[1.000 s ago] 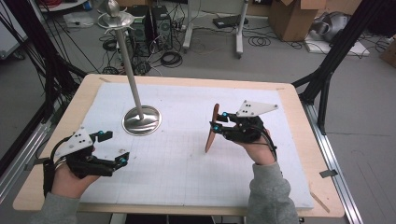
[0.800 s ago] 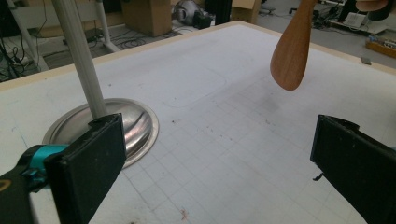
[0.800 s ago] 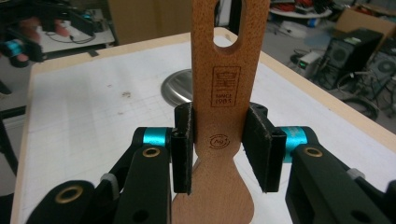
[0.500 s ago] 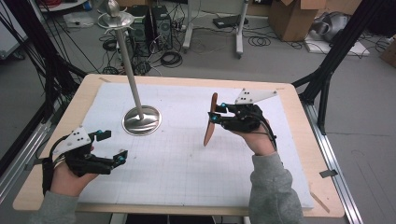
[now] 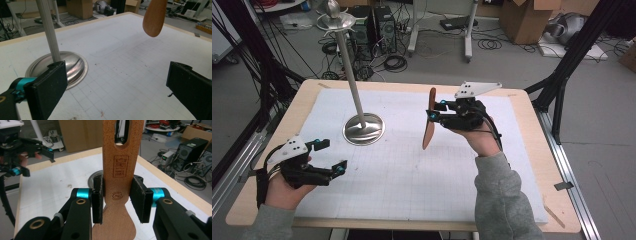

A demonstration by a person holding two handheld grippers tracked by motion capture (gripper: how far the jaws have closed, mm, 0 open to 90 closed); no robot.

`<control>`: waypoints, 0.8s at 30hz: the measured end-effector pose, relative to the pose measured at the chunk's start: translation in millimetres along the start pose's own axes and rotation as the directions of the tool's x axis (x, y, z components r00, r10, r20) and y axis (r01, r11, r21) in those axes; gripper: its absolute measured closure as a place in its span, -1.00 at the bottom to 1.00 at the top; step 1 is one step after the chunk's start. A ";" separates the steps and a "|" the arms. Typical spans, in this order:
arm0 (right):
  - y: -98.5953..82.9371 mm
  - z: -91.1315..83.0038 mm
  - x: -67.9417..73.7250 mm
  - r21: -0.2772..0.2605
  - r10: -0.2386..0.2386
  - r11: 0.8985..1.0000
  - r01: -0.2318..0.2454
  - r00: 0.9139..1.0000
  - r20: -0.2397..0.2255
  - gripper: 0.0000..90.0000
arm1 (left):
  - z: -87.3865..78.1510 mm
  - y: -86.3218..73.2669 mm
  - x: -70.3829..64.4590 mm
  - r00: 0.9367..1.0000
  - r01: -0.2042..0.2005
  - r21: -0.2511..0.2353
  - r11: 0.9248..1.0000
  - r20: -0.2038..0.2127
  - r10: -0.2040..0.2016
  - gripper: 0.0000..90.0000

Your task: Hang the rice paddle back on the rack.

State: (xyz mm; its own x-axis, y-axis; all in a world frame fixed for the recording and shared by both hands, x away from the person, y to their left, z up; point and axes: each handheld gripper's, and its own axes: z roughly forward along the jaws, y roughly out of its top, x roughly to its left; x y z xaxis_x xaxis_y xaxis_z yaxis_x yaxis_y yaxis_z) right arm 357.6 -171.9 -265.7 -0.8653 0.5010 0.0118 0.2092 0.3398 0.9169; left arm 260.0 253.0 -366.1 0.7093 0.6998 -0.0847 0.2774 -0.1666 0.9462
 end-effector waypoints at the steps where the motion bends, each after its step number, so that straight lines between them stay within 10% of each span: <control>1: 1.4 0.9 0.1 0.002 0.003 1.000 -0.003 1.000 0.003 0.43 | 1.0 -0.3 0.0 1.000 0.003 0.000 1.000 0.004 -0.003 -0.91; 24: 41.1 15.9 -4.9 -0.015 0.004 1.000 -0.003 0.998 0.057 0.43 | 11.6 -1.5 3.9 0.999 0.026 -0.005 1.000 0.034 -0.026 -0.91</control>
State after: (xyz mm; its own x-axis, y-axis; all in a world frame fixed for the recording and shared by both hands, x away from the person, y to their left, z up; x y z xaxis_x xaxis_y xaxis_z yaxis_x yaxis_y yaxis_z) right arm 377.7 -147.8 -234.4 -0.8369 0.5473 -0.0074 0.2054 0.3266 0.9226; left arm 269.9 247.9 -371.5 0.7234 0.6799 -0.1200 0.2925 -0.1443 0.9453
